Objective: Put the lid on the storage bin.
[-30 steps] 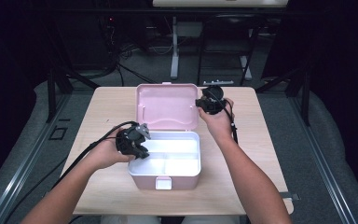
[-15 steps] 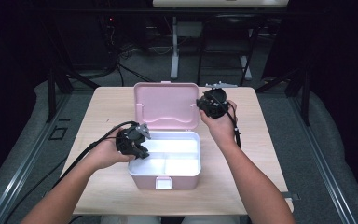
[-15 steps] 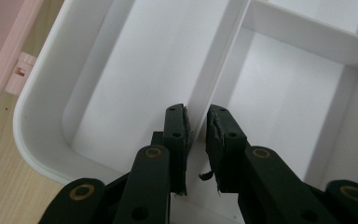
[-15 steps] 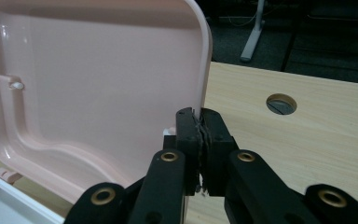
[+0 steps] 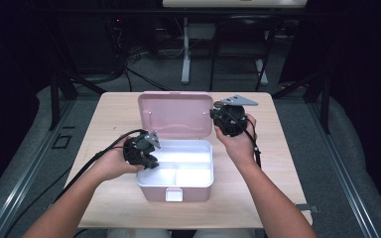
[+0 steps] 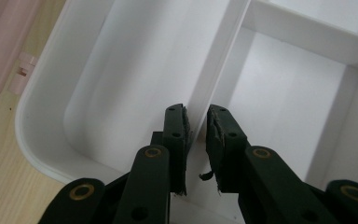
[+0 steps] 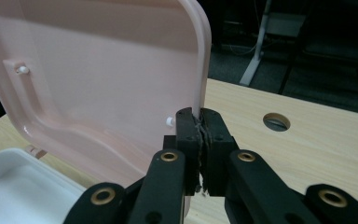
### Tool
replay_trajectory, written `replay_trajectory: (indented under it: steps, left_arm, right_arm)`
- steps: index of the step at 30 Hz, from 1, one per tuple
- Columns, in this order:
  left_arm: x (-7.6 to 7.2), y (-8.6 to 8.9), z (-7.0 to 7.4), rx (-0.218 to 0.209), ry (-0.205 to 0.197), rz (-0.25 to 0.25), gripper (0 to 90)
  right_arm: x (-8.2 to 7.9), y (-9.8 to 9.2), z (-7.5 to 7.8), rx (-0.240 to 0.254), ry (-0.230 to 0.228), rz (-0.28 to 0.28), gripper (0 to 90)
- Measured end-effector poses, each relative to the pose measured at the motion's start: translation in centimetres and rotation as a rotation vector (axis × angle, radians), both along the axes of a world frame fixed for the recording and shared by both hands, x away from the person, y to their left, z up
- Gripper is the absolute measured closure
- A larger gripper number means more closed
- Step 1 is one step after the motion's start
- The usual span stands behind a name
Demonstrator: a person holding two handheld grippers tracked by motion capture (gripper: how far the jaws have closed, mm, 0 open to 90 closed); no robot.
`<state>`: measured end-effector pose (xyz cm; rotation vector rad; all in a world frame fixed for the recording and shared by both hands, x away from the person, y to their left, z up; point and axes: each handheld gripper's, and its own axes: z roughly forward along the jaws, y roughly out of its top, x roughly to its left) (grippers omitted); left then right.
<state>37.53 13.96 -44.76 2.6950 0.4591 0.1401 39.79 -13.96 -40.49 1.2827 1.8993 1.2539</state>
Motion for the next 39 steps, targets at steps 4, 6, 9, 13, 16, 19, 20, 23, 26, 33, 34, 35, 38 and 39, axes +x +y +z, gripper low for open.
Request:
replay_trajectory:
  steps: [4, 6, 9, 13, 16, 19, 20, 23, 26, 33, 34, 35, 38, 39]
  left_arm:
    - [-0.2, 0.0, 0.0, 0.001, -0.013, 0.007, 77.5]
    - [-0.2, 0.0, 0.0, 0.002, -0.016, 0.007, 77.3]
    - [-0.4, 0.0, 0.0, 0.001, -0.028, 0.009, 77.0]
    - [-0.4, 0.1, 0.1, -0.013, -0.022, 0.022, 73.9]
    - [-0.6, 0.4, 0.7, -0.057, -0.025, 0.035, 72.1]
    - [-0.8, 1.1, 1.6, -0.108, -0.036, 0.061, 70.6]
    - [-0.9, 1.4, 1.9, -0.126, -0.043, 0.079, 69.8]
    - [-0.9, 2.2, 2.7, -0.159, -0.069, 0.121, 69.2]
    - [-1.0, 3.2, 3.6, -0.202, -0.117, 0.176, 69.0]
    - [-1.1, 5.2, 5.1, -0.315, -0.209, 0.287, 67.1]
    - [-1.1, 5.4, 5.2, -0.332, -0.213, 0.3, 66.0]
    - [-1.1, 5.6, 5.2, -0.343, -0.226, 0.314, 65.9]
    - [-1.1, 6.1, 5.3, -0.371, -0.259, 0.349, 65.3]
    - [-1.0, 6.4, 5.5, -0.384, -0.272, 0.36, 65.1]
  right_arm:
    - [-1.4, 0.0, -0.2, -0.016, -0.048, 0.013, 87.0]
    - [-2.0, -0.1, -0.2, -0.017, -0.063, 0.017, 87.0]
    - [-2.5, -0.1, -0.3, -0.018, -0.074, 0.02, 87.1]
    - [-2.8, -0.1, -0.4, -0.028, -0.089, 0.023, 87.1]
    - [-2.9, -0.1, -0.4, -0.023, -0.089, 0.023, 87.0]
    - [-2.9, -0.1, -0.4, -0.017, -0.087, 0.024, 87.0]
    - [-2.9, -0.2, -0.4, -0.015, -0.088, 0.023, 87.0]
    - [-2.9, -0.2, -0.5, -0.01, -0.087, 0.024, 86.9]
    - [-2.9, -0.2, -0.5, -0.009, -0.088, 0.024, 87.0]
    - [-3.1, -0.2, -0.5, -0.011, -0.091, 0.025, 87.0]
    - [-3.1, -0.2, -0.5, -0.012, -0.092, 0.026, 87.0]
    - [-3.1, -0.2, -0.5, -0.012, -0.092, 0.027, 87.0]
    - [-3.1, -0.2, -0.5, -0.012, -0.092, 0.028, 87.0]
    - [-3.1, -0.2, -0.5, -0.012, -0.092, 0.029, 87.0]
